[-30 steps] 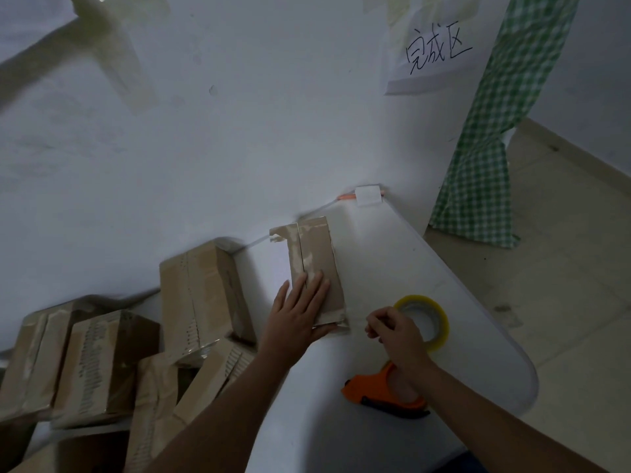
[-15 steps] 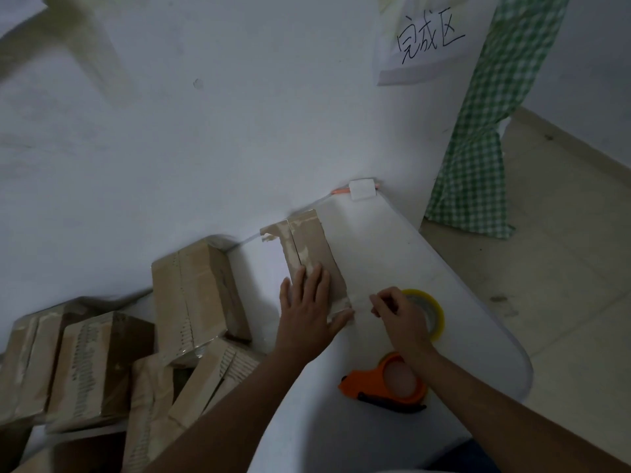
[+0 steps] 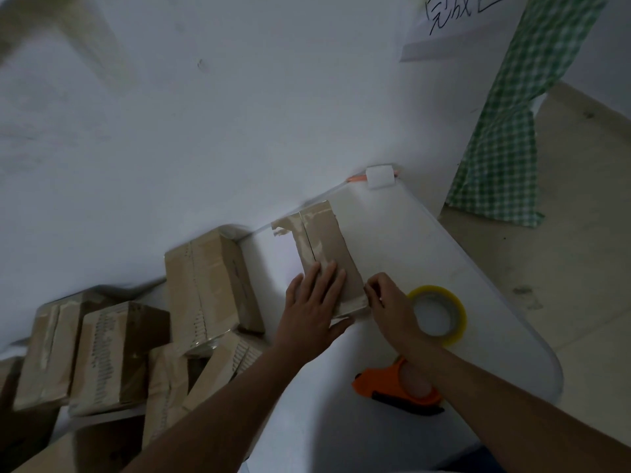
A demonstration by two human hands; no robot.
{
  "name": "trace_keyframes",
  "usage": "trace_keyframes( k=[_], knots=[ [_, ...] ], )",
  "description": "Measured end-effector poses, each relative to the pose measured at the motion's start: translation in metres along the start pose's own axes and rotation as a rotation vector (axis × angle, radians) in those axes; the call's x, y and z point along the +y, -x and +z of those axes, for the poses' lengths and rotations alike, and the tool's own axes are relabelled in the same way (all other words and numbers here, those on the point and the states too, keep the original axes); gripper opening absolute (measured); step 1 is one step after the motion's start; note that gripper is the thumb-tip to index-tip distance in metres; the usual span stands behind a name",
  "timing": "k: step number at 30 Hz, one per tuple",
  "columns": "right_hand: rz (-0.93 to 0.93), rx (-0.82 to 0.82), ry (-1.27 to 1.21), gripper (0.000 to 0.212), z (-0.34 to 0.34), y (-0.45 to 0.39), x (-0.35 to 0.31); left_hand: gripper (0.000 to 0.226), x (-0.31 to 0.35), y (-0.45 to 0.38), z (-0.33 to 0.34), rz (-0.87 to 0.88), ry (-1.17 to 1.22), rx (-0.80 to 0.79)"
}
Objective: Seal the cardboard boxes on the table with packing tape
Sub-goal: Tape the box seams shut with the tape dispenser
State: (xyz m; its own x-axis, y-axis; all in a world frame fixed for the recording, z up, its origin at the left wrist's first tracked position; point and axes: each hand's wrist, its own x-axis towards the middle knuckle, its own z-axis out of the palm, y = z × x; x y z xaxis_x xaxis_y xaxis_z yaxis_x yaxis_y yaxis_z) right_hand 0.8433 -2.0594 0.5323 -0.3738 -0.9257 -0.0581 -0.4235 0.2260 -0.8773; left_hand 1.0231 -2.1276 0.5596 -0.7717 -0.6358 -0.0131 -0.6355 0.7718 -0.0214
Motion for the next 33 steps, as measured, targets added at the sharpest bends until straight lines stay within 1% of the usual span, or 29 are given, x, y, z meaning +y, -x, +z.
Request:
trace_keyframes(
  k=[4,7,9,11,13,14,16,18,23,27,31,33],
  knots=[
    [0.062,-0.037,0.037,0.009,0.009,-0.003,0.009,0.084,0.002,-0.001,-0.001,-0.006,0.010,0.002],
    [0.231,-0.118,0.003,0.028,0.008,-0.012,0.007,0.084,0.001,-0.001,-0.004,0.000,0.014,0.000],
    [0.248,-0.152,-0.008,0.031,0.005,-0.014,0.001,0.084,0.001,0.000,-0.006,0.002,0.019,-0.004],
    [0.256,-0.102,-0.075,0.034,0.000,-0.007,-0.008,0.083,0.001,-0.001,-0.006,-0.005,0.028,-0.005],
    [0.286,-0.046,-0.218,0.037,-0.005,0.007,-0.017,0.083,0.002,-0.001,-0.005,-0.013,0.039,-0.011],
    [0.299,-0.051,-0.278,0.040,-0.006,0.015,-0.022,0.083,0.002,-0.001,-0.005,-0.014,0.042,-0.017],
    [0.313,-0.119,-0.334,0.045,-0.001,0.028,-0.035,0.083,0.001,-0.001,-0.004,-0.009,0.050,-0.018],
    [0.296,-0.136,-0.296,0.046,0.006,0.033,-0.042,0.083,0.001,-0.001,-0.004,-0.006,0.057,-0.026],
    [0.288,-0.078,-0.240,0.045,0.005,0.034,-0.049,0.084,0.004,-0.001,-0.008,-0.004,0.043,-0.028],
    [0.312,0.006,-0.199,0.046,-0.001,0.054,-0.045,0.083,0.014,-0.002,-0.011,0.113,0.090,-0.014],
    [0.270,-0.042,-0.125,0.047,-0.022,0.054,-0.041,0.088,0.020,-0.010,-0.016,0.147,0.149,-0.110],
    [0.235,-0.085,-0.096,0.049,-0.029,0.051,-0.044,0.079,0.012,-0.016,-0.029,0.137,0.268,-0.166]
  ],
)
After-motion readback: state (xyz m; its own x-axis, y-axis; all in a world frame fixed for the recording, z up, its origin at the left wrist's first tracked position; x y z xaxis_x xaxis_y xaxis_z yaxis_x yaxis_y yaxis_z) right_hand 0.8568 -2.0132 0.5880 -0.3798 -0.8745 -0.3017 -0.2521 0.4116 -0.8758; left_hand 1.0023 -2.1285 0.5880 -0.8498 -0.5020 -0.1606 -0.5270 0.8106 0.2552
